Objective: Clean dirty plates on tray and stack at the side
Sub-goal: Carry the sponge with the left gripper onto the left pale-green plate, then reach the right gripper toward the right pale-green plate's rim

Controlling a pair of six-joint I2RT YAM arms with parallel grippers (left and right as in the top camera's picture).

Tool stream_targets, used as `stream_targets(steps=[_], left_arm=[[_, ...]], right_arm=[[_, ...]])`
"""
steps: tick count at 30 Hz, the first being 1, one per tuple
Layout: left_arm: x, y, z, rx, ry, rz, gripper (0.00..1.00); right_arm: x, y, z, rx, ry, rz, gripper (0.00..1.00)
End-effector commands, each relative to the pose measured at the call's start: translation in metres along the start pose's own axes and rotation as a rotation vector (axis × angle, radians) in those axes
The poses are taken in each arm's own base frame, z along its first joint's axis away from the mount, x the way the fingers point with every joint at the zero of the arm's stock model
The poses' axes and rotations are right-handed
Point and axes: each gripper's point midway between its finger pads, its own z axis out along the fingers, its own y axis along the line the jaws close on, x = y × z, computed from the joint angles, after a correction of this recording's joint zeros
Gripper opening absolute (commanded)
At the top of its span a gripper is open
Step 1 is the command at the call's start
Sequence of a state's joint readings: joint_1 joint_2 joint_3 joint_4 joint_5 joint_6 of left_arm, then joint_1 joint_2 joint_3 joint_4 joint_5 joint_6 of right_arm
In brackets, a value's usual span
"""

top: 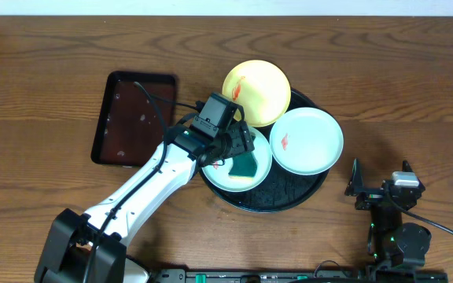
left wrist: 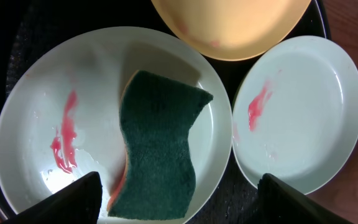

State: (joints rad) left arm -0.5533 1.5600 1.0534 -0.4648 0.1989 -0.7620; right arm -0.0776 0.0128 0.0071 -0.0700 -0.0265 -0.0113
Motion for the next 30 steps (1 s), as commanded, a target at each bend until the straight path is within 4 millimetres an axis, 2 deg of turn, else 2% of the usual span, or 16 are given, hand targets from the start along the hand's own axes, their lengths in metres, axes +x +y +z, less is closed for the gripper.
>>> stream_targets(steps=[1,18,20,21,23,27,30], left_arm=[[0.000,0.006,0.004,-0.025,-0.002,0.005,0.80],[0.000,0.006,0.004,-0.026,0.000,0.004,0.81],[0.000,0.006,0.004,-0.026,0.000,0.005,0.81],[0.000,0.006,0.004,-0.026,0.000,0.005,0.81],[0.000,0.006,0.004,-0.026,0.000,0.005,0.81],[0.000,0.006,0.004,-0.026,0.000,0.005,0.81],[0.000,0.006,0.004,-0.026,0.000,0.005,0.81]], right_arm=[[0.001,-0.002,0.000,0.010,0.004,0.000,0.99],[0.001,-0.002,0.000,0.006,0.003,0.000,0.99],[-0.004,-0.001,0.000,0.002,-0.018,0.002,0.99],[-0.012,0.004,0.000,-0.027,-0.049,0.037,0.99],[-0.024,0.031,-0.004,-0.195,-0.079,0.206,0.99],[-0.021,0.070,-0.016,-0.436,-0.005,0.386,0.99],[-0.032,0.078,-0.021,-0.500,-0.019,0.466,0.99]])
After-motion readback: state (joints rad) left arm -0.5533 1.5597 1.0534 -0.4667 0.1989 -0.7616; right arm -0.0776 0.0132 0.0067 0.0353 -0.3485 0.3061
